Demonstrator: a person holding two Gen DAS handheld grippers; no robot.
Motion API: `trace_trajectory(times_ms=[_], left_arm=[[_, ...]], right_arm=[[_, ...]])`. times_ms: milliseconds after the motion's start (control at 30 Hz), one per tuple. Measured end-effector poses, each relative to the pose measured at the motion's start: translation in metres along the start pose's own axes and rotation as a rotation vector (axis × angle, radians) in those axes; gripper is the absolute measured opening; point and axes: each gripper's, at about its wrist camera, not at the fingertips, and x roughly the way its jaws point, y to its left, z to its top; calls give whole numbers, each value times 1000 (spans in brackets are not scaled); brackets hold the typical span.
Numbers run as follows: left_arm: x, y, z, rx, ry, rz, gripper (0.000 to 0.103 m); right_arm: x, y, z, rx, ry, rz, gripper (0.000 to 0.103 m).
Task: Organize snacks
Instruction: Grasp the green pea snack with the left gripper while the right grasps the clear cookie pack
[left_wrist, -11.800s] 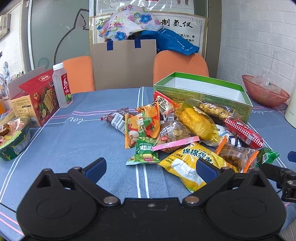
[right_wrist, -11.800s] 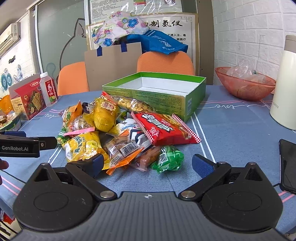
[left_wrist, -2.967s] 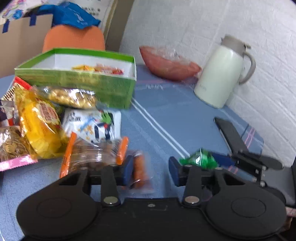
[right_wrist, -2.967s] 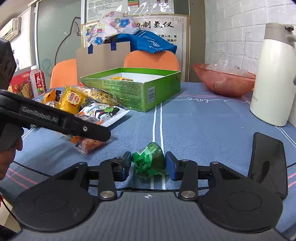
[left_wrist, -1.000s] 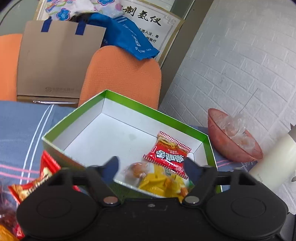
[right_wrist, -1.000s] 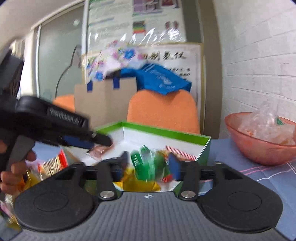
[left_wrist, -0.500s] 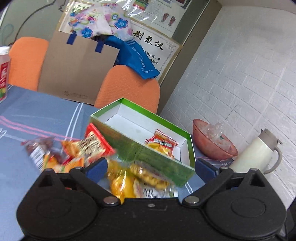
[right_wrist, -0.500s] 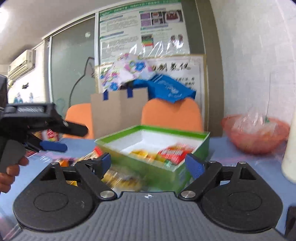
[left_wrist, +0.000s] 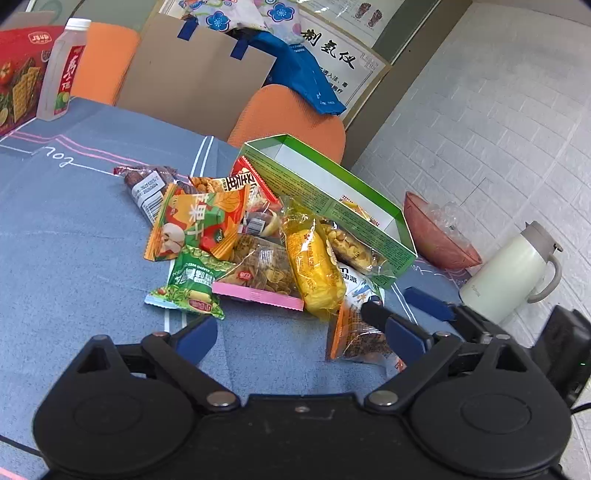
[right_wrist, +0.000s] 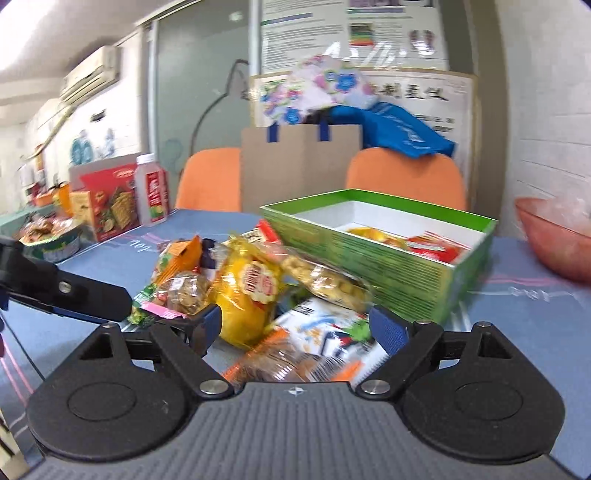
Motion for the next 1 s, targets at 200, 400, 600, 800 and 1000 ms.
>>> trace_trajectory(times_ms=[200, 400, 600, 800, 1000], left_arm=[[2, 4, -7, 3, 35, -8, 103], [0, 6, -4, 27, 5, 43, 103], [23, 29, 28, 92, -21, 180, 95], [48, 41, 32, 101, 52, 179, 62], [43, 44, 22, 94, 48, 164, 78]], right_arm=[[-23, 13, -18, 57, 99, 71, 103], [-35, 24, -21, 62, 100, 53, 103], [-29, 22, -19, 139, 119, 30, 103], [-26, 29, -18, 104, 136, 11, 103], [-20, 29, -16, 106, 152, -1, 103]])
